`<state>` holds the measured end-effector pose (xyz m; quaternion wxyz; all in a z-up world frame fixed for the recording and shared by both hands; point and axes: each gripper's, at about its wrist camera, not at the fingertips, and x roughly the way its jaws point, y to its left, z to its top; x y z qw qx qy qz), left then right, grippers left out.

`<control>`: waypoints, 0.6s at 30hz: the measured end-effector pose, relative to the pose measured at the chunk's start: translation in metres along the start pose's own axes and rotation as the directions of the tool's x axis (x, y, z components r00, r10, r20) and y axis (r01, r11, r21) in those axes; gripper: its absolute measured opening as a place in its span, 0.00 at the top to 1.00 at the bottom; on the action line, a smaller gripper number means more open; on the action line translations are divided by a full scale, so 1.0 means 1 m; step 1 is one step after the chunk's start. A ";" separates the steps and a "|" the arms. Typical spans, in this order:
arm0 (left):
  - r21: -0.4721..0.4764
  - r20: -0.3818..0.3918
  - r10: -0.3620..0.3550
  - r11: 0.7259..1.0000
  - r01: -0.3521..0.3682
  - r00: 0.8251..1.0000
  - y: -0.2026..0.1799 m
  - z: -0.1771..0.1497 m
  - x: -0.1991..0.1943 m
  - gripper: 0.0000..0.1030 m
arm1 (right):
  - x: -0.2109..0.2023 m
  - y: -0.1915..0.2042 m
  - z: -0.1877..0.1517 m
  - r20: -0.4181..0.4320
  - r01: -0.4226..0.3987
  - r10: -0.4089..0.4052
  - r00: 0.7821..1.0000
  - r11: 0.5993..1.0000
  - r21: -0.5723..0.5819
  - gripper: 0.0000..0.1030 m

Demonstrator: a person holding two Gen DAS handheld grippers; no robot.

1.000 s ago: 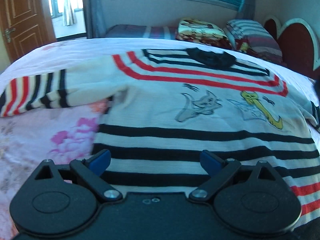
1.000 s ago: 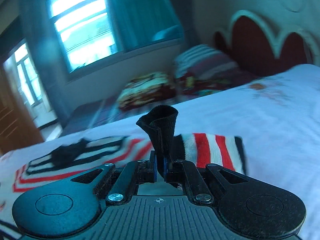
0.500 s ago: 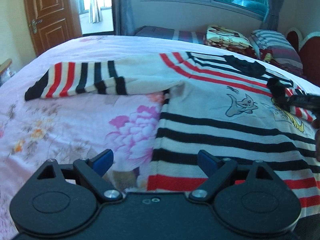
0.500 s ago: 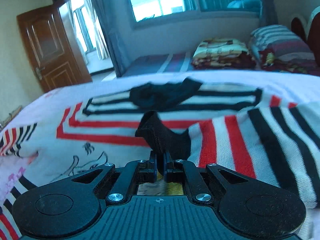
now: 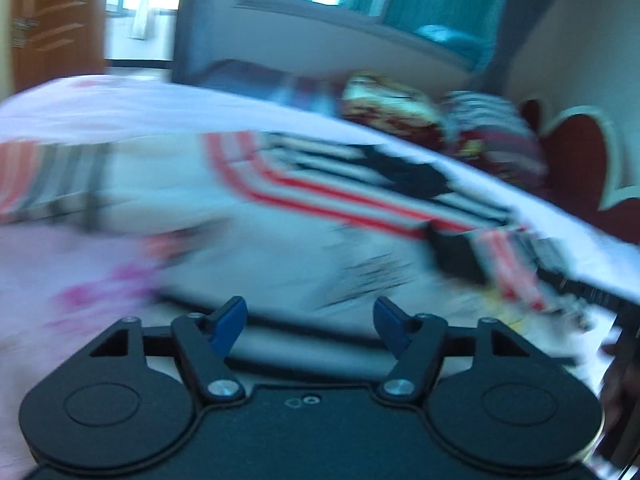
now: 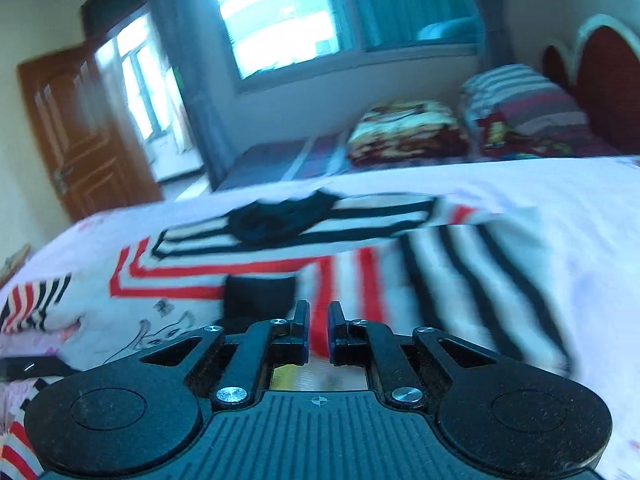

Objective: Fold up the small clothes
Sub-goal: 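Lay the sleeve across the sweater body with the right gripper while the left gripper grasps the other cuff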

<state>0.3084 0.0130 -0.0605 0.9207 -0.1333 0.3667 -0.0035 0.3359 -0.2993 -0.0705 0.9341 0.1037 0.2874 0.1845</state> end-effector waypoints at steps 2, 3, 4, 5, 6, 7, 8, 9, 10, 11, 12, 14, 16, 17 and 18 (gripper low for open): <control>0.004 -0.014 -0.089 0.996 0.089 0.996 -0.023 0.007 0.022 0.45 | -0.022 -0.022 0.000 0.025 0.030 -0.032 0.999 0.997 0.068 0.93; 0.000 -0.033 -0.124 0.992 0.124 0.992 -0.034 0.010 0.034 0.47 | -0.031 -0.034 0.001 0.036 0.049 -0.053 0.998 0.993 0.105 0.93; -0.003 -0.046 -0.153 0.988 0.153 0.987 -0.045 0.013 0.045 0.49 | -0.038 -0.046 0.001 0.042 0.066 -0.073 0.996 0.987 0.146 0.93; -0.003 -0.057 -0.168 0.986 0.168 0.984 -0.054 0.015 0.055 0.49 | -0.043 -0.058 0.001 0.046 0.085 -0.095 0.994 0.978 0.193 0.93; -0.003 -0.067 -0.172 0.985 0.172 0.983 -0.061 0.016 0.066 0.49 | -0.049 -0.072 0.002 0.052 0.105 -0.122 0.991 0.962 0.252 0.90; -0.015 -0.082 -0.181 0.983 0.180 0.980 -0.066 0.017 0.076 0.49 | -0.055 -0.085 0.002 0.058 0.117 -0.141 0.988 0.945 0.305 0.72; -0.035 -0.098 -0.193 0.981 0.190 0.976 -0.069 0.018 0.086 0.50 | -0.060 -0.096 0.002 0.067 0.128 -0.161 0.985 0.928 0.349 0.58; -0.049 -0.111 -0.194 0.981 0.190 0.975 -0.071 0.019 0.095 0.51 | -0.065 -0.105 0.001 0.082 0.144 -0.189 0.979 0.912 0.385 0.40; -0.058 -0.126 -0.192 0.981 0.185 0.973 -0.073 0.020 0.104 0.54 | -0.072 -0.115 0.001 0.101 0.154 -0.212 0.972 0.899 0.409 0.40; -0.064 -0.142 -0.189 0.981 0.182 0.972 -0.076 0.020 0.112 0.56 | -0.076 -0.121 0.002 0.106 0.147 -0.210 0.972 0.895 0.421 0.40; -0.062 -0.149 -0.179 0.983 0.171 0.973 -0.079 0.021 0.119 0.56 | -0.079 -0.126 0.003 0.109 0.141 -0.208 0.972 0.890 0.433 0.40; -0.029 -0.137 -0.155 0.988 0.152 0.978 -0.087 0.022 0.126 0.66 | -0.083 -0.133 0.004 0.113 0.140 -0.211 0.971 0.883 0.448 0.40; -0.006 -0.132 -0.140 0.990 0.141 0.981 -0.092 0.024 0.132 0.80 | -0.085 -0.139 0.006 0.115 0.133 -0.208 0.971 0.875 0.465 0.40; -0.011 -0.131 -0.151 0.988 0.151 0.980 -0.091 0.026 0.135 0.89 | -0.085 -0.141 0.006 0.113 0.133 -0.210 0.971 0.870 0.474 0.40; -0.015 -0.128 -0.166 0.986 0.165 0.978 -0.089 0.028 0.135 0.90 | -0.085 -0.144 0.005 0.110 0.131 -0.209 0.972 0.865 0.485 0.40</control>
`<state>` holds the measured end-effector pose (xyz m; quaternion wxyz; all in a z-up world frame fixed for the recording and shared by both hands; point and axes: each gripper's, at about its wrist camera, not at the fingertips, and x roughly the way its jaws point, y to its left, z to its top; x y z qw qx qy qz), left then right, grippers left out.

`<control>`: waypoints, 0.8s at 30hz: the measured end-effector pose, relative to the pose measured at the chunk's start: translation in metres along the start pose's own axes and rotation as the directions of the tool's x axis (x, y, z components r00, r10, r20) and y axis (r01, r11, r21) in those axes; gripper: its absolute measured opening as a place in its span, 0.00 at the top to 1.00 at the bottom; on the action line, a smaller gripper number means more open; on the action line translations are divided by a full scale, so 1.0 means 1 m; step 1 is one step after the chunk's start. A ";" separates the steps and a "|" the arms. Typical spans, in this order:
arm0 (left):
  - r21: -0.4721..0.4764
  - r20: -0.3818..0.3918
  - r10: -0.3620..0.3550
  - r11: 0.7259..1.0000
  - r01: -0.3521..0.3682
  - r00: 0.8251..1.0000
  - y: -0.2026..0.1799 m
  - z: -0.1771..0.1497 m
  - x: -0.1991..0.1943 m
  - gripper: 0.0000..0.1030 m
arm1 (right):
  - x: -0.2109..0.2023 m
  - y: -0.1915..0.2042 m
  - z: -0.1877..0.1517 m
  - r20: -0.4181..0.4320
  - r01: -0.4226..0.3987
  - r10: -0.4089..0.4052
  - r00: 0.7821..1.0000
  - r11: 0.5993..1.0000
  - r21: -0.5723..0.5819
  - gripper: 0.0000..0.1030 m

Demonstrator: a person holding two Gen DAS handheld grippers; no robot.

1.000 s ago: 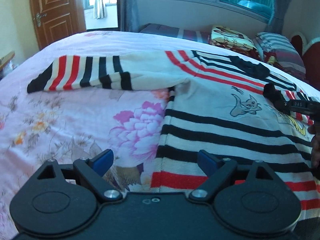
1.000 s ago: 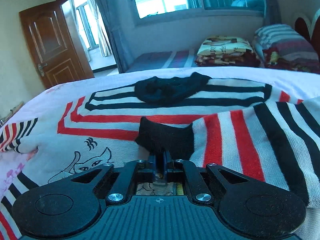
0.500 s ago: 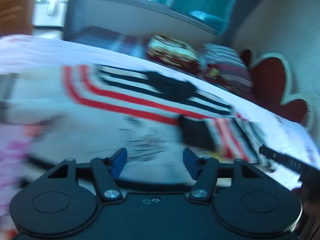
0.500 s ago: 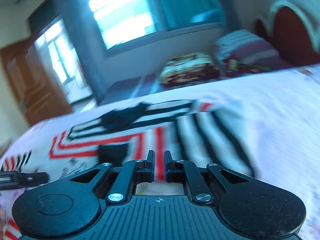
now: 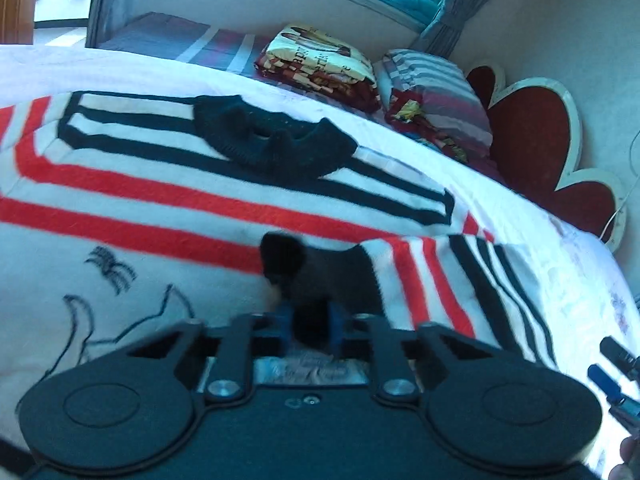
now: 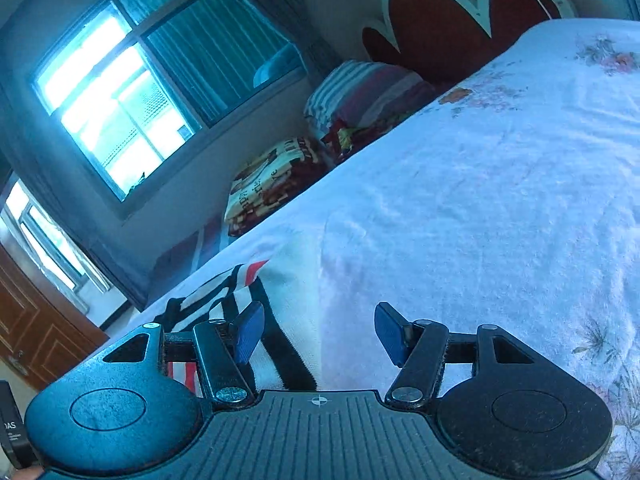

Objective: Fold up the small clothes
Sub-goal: 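Lay the sleeve across the sweater body with the right gripper while the left gripper grasps the other cuff, then fold the other sleeve across the body with the left gripper and release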

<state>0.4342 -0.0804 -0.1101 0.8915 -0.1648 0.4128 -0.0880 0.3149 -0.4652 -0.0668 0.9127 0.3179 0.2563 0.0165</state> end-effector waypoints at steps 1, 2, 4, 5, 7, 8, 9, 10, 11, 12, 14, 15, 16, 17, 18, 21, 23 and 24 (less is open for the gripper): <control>0.010 0.019 0.000 1.000 0.000 1.000 0.000 0.003 -0.003 0.91 | 0.002 0.000 0.002 -0.003 -0.004 0.004 1.000 1.000 0.012 0.40; 0.025 0.056 0.000 1.000 -0.001 0.998 0.000 0.005 -0.011 0.91 | 0.002 -0.002 0.003 -0.006 -0.007 0.008 1.000 1.000 0.019 0.40; 0.046 0.111 -0.002 0.999 -0.003 0.994 0.005 0.012 -0.028 0.91 | 0.004 -0.003 0.005 -0.007 -0.009 0.009 1.000 1.000 0.021 0.40; 0.054 0.134 0.011 0.998 -0.018 0.991 0.010 0.015 -0.036 0.91 | 0.005 -0.002 0.006 -0.008 -0.015 0.015 1.000 1.000 0.021 0.40; 0.067 0.163 0.041 0.996 -0.052 0.986 0.023 0.020 -0.049 0.91 | 0.008 0.000 0.006 -0.018 -0.023 0.024 1.000 0.999 0.023 0.40; 0.062 0.170 0.062 0.995 -0.073 0.983 0.033 0.021 -0.054 0.91 | 0.010 0.002 0.006 -0.025 -0.027 0.027 0.999 0.999 0.022 0.40; 0.060 0.170 0.080 0.994 -0.092 0.982 0.043 0.022 -0.058 0.91 | 0.012 0.004 0.005 -0.031 -0.034 0.035 0.999 0.999 0.017 0.40; 0.050 0.168 0.101 0.993 -0.110 0.981 0.054 0.022 -0.061 0.91 | 0.015 0.007 0.003 -0.041 -0.040 0.040 0.998 0.999 0.011 0.40; 0.035 0.159 0.110 0.992 -0.117 0.981 0.064 0.022 -0.063 0.91 | 0.019 0.010 0.002 -0.054 -0.043 0.044 0.998 0.999 0.004 0.40; 0.022 0.146 0.111 0.993 -0.115 0.983 0.073 0.021 -0.063 0.91 | 0.024 0.014 -0.002 -0.067 -0.049 0.049 0.997 0.999 -0.002 0.41; 0.022 0.129 0.125 0.991 -0.129 0.984 0.082 0.018 -0.063 0.91 | 0.030 0.021 -0.011 -0.090 -0.057 0.056 0.994 0.998 -0.016 0.41; 0.032 0.122 0.128 0.991 -0.133 0.984 0.084 0.016 -0.064 0.91 | 0.032 0.024 -0.013 -0.101 -0.061 0.058 0.993 0.998 -0.024 0.41; 0.033 0.115 0.129 0.990 -0.134 0.985 0.085 0.013 -0.062 0.91 | 0.036 0.027 -0.017 -0.114 -0.063 0.058 0.992 0.997 -0.036 0.41; 0.031 0.109 0.130 0.990 -0.134 0.985 0.085 0.011 -0.061 0.91 | 0.039 0.030 -0.020 -0.122 -0.063 0.057 0.991 0.997 -0.048 0.41; 0.032 0.108 0.132 0.990 -0.137 0.985 0.084 0.009 -0.060 0.91 | 0.041 0.033 -0.023 -0.131 -0.066 0.057 0.990 0.995 -0.068 0.47; 0.016 0.111 0.133 0.991 -0.136 0.985 0.087 0.004 -0.059 0.91 | 0.048 0.043 -0.029 -0.161 -0.070 0.048 0.986 0.988 -0.135 0.62; 0.008 0.111 0.131 0.991 -0.133 0.985 0.090 0.003 -0.058 0.90 | 0.055 0.047 -0.035 -0.181 -0.066 0.033 0.983 0.981 -0.183 0.62; 0.010 0.112 0.131 0.991 -0.133 0.985 0.092 0.002 -0.057 0.90 | 0.060 0.047 -0.038 -0.199 -0.062 0.021 0.980 0.977 -0.205 0.62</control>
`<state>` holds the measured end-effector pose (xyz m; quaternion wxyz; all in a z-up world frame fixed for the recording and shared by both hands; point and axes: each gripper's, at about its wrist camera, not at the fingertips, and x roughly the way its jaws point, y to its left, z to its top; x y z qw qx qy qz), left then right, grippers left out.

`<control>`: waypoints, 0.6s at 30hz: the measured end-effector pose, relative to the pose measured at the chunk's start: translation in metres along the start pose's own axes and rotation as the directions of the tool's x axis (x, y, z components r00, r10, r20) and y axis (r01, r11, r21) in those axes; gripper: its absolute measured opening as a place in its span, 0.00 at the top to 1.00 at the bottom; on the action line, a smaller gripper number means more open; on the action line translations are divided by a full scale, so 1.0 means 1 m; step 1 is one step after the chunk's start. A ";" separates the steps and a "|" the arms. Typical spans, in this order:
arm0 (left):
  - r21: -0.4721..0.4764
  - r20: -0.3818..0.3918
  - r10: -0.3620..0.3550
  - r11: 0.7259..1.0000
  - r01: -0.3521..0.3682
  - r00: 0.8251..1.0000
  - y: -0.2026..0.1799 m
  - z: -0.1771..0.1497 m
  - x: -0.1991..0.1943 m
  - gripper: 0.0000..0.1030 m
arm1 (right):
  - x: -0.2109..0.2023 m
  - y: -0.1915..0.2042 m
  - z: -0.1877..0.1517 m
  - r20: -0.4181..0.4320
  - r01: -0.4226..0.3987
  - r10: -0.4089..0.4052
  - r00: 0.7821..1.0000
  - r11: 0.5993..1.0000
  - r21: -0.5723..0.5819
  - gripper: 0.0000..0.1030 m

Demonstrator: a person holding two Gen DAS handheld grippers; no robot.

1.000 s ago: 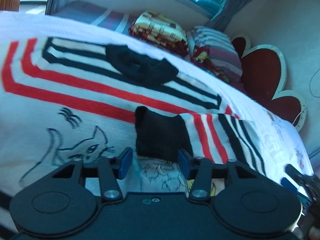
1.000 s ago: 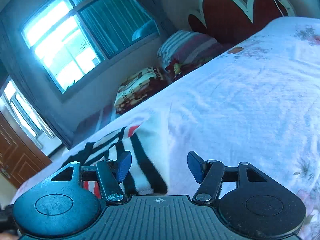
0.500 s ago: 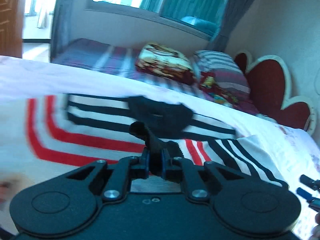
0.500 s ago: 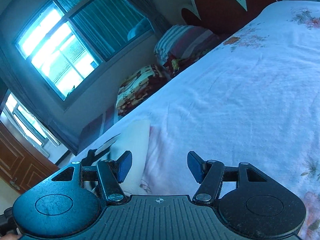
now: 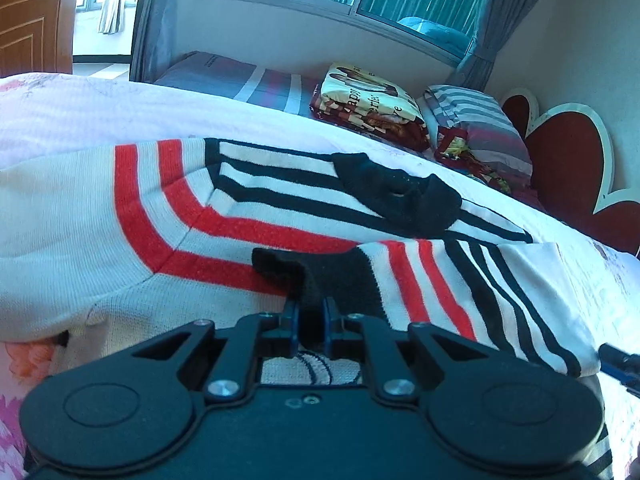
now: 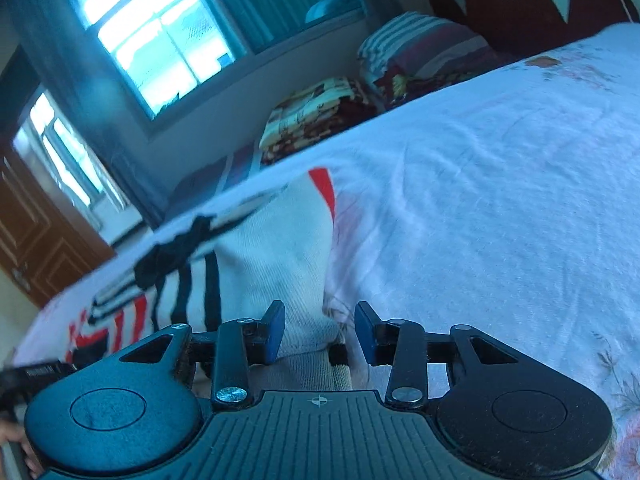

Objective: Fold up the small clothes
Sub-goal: 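Fold the other sleeve across the body with the left gripper and release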

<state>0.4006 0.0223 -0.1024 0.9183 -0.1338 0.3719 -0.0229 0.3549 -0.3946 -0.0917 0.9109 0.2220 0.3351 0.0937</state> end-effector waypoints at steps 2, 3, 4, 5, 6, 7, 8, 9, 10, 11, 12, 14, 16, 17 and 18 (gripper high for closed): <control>0.009 0.001 0.003 1.000 -0.003 1.000 0.000 -0.001 0.001 0.90 | 0.012 0.002 -0.008 -0.021 0.031 -0.032 0.999 0.998 -0.063 0.66; 0.014 0.002 0.005 1.000 -0.005 1.000 0.000 -0.001 0.000 0.90 | 0.014 0.005 -0.010 -0.015 0.044 -0.045 0.999 0.994 -0.103 0.67; 0.023 0.003 0.009 1.000 -0.009 1.000 -0.001 0.000 0.002 0.90 | 0.014 0.009 -0.011 -0.015 0.059 -0.062 0.998 0.990 -0.128 0.67; 0.036 0.003 0.014 0.999 -0.014 1.000 -0.003 0.000 0.002 0.90 | 0.014 0.013 -0.012 -0.017 0.073 -0.076 0.997 0.986 -0.147 0.66; 0.047 0.002 0.019 0.999 -0.019 1.000 -0.005 0.001 0.004 0.90 | 0.015 0.014 -0.012 -0.020 0.079 -0.083 0.996 0.984 -0.158 0.66; 0.054 0.001 0.021 0.998 -0.021 1.000 -0.006 0.002 0.005 0.90 | 0.014 0.013 -0.012 -0.024 0.077 -0.082 0.996 0.985 -0.153 0.66; 0.058 -0.002 0.021 0.998 -0.021 1.000 -0.006 0.002 0.005 0.90 | 0.013 0.011 -0.010 -0.029 0.071 -0.076 0.997 0.988 -0.140 0.66; 0.060 -0.004 0.020 0.998 -0.019 1.000 -0.005 0.003 0.005 0.89 | 0.011 0.010 -0.009 -0.026 0.067 -0.071 0.997 0.989 -0.133 0.66; 0.062 -0.005 0.026 0.998 -0.026 1.000 -0.005 0.003 0.004 0.84 | 0.007 0.010 -0.006 -0.009 0.071 -0.073 0.997 0.988 -0.136 0.66; 0.067 -0.002 0.033 0.997 -0.033 0.999 -0.004 0.003 0.002 0.76 | 0.003 0.011 -0.004 0.010 0.075 -0.075 0.997 0.986 -0.146 0.66; 0.069 -0.001 0.038 0.997 -0.038 0.999 -0.002 0.004 0.001 0.72 | -0.001 0.010 -0.001 0.028 0.079 -0.076 0.997 0.985 -0.154 0.66; 0.065 0.002 0.032 0.997 -0.032 0.999 0.002 0.003 -0.001 0.48 | -0.005 0.008 0.007 0.052 0.061 -0.053 0.997 0.987 -0.146 0.66; 0.071 0.005 0.012 0.997 -0.012 1.000 0.002 0.004 0.001 0.46 | -0.001 0.005 0.017 0.061 0.041 -0.032 0.998 0.989 -0.144 0.66; 0.076 0.001 0.011 0.997 -0.011 1.000 0.001 0.006 0.003 0.47 | 0.004 0.005 0.022 0.065 0.040 -0.031 0.997 0.988 -0.146 0.66; 0.072 0.002 0.006 0.997 -0.006 1.000 0.001 0.009 0.005 0.48 | 0.008 0.003 0.029 0.073 0.028 -0.018 0.997 0.990 -0.137 0.66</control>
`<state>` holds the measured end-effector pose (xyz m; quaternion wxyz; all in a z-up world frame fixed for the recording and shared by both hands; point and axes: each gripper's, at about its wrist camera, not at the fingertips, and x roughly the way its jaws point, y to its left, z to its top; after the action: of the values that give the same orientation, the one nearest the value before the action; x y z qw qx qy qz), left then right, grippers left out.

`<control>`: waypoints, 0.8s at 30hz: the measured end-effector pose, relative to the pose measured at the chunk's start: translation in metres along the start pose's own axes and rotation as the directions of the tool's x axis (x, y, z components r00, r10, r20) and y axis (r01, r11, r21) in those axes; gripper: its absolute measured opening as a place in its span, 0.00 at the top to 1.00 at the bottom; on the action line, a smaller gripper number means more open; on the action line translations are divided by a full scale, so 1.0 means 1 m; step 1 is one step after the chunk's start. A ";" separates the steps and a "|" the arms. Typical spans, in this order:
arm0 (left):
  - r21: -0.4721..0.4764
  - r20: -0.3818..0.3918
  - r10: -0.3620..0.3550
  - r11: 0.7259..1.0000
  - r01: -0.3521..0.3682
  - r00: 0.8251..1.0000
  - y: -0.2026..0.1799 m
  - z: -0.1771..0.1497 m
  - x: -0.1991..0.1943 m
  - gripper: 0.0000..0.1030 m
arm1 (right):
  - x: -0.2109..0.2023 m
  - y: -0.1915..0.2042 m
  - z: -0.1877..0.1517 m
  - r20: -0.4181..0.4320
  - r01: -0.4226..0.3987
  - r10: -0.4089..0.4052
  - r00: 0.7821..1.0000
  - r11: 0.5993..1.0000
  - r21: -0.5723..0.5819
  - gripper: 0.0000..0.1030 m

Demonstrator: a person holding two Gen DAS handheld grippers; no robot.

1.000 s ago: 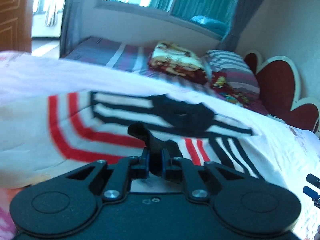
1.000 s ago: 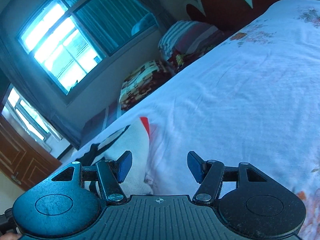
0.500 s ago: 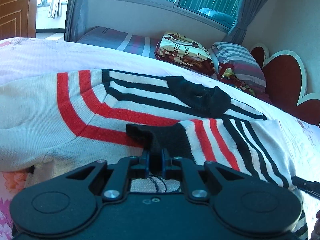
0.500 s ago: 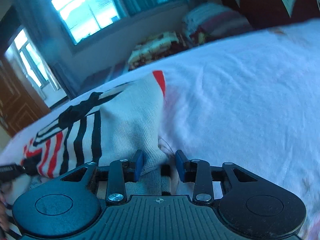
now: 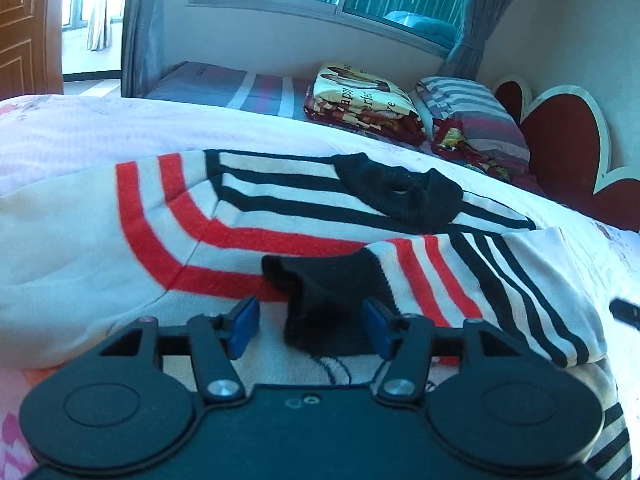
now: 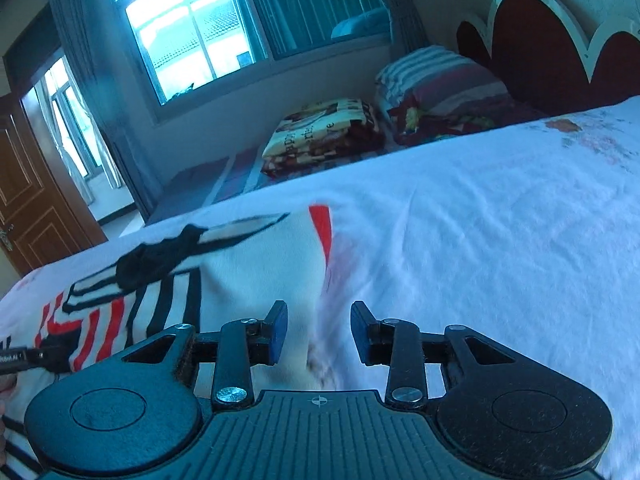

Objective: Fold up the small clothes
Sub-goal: 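Fold the other sleeve across the body with the left gripper and release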

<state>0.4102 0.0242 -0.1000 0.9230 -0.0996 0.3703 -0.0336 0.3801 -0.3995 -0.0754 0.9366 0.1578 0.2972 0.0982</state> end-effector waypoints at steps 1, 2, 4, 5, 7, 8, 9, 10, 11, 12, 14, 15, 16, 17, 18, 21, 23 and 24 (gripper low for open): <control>-0.016 0.007 -0.007 1.000 0.008 1.000 0.001 0.003 0.002 0.51 | 0.006 -0.003 0.006 0.014 -0.019 0.019 1.000 1.000 0.015 0.66; -0.040 0.010 -0.019 0.999 0.019 1.000 0.003 0.006 0.004 0.61 | 0.013 -0.006 0.012 0.023 -0.030 0.029 0.999 0.999 0.016 0.66; -0.073 -0.024 -0.032 0.997 0.030 0.999 0.005 0.012 0.015 0.85 | 0.033 -0.006 0.024 0.017 -0.026 0.027 1.000 1.000 -0.012 0.66; -0.069 -0.029 -0.039 0.997 0.037 0.999 0.005 0.014 0.019 0.92 | 0.044 -0.005 0.030 0.007 -0.029 0.029 1.000 0.999 -0.021 0.66; -0.036 -0.023 -0.033 0.999 0.032 0.999 -0.001 0.018 0.024 0.94 | 0.067 -0.005 0.040 -0.011 -0.004 0.004 1.000 1.000 -0.027 0.66; -0.015 -0.020 -0.028 1.000 0.027 0.999 -0.004 0.020 0.025 0.95 | 0.077 -0.006 0.044 -0.023 0.006 -0.007 1.000 1.000 -0.020 0.66; 0.000 -0.009 -0.030 1.000 0.030 1.000 -0.007 0.021 0.024 0.95 | 0.088 -0.009 0.048 -0.050 0.003 -0.003 0.999 1.000 -0.007 0.66; 0.010 -0.002 -0.031 0.999 0.031 1.000 -0.008 0.021 0.024 0.95 | 0.097 -0.011 0.050 -0.079 0.000 0.001 0.997 1.000 0.012 0.66; 0.017 0.000 -0.023 1.000 0.023 1.000 -0.009 0.021 0.025 0.95 | 0.104 -0.014 0.051 -0.098 -0.022 0.025 0.995 0.999 0.030 0.66; 0.019 0.004 -0.019 1.000 0.019 1.000 -0.009 0.020 0.025 0.95 | 0.108 -0.017 0.050 -0.102 -0.055 0.058 0.993 0.998 0.039 0.90; 0.023 0.072 -0.012 1.000 0.010 0.997 -0.009 0.017 0.017 0.96 | 0.104 -0.019 0.050 -0.077 -0.027 0.027 0.997 1.000 0.005 0.93; 0.039 0.102 -0.009 0.999 0.005 0.995 -0.010 0.016 0.013 0.95 | 0.099 -0.020 0.049 -0.047 -0.005 0.005 0.999 1.000 0.001 0.97; 0.058 0.100 0.009 0.998 -0.015 0.995 -0.013 0.016 0.014 0.95 | 0.099 -0.020 0.046 -0.043 0.026 -0.027 0.999 1.000 -0.014 1.00; 0.066 0.069 0.025 0.997 -0.030 0.997 -0.014 0.014 0.020 0.95 | 0.105 -0.022 0.043 -0.070 0.051 -0.053 0.996 0.998 -0.033 1.00; 0.063 0.028 0.041 0.997 -0.043 0.999 -0.014 0.012 0.029 0.95 | 0.108 -0.025 0.040 -0.082 0.046 -0.049 0.995 0.998 -0.034 1.00; 0.069 0.026 0.067 0.995 -0.069 0.997 -0.015 0.014 0.028 0.84 | 0.098 -0.029 0.045 -0.078 0.039 -0.042 0.996 0.999 -0.030 1.00; 0.048 0.098 0.167 0.984 -0.172 0.981 -0.017 0.016 0.010 0.49 | 0.079 -0.026 0.047 -0.038 0.016 -0.018 0.999 0.998 -0.057 1.00; 0.052 0.159 0.193 0.978 -0.204 0.968 -0.020 0.014 -0.002 0.45 | 0.070 -0.024 0.046 -0.030 -0.005 0.003 1.000 0.997 -0.072 1.00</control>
<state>0.4186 0.0068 -0.0841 0.9502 -0.0328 0.3050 0.0541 0.4653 -0.4131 -0.0852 0.9370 0.1229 0.3070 0.1130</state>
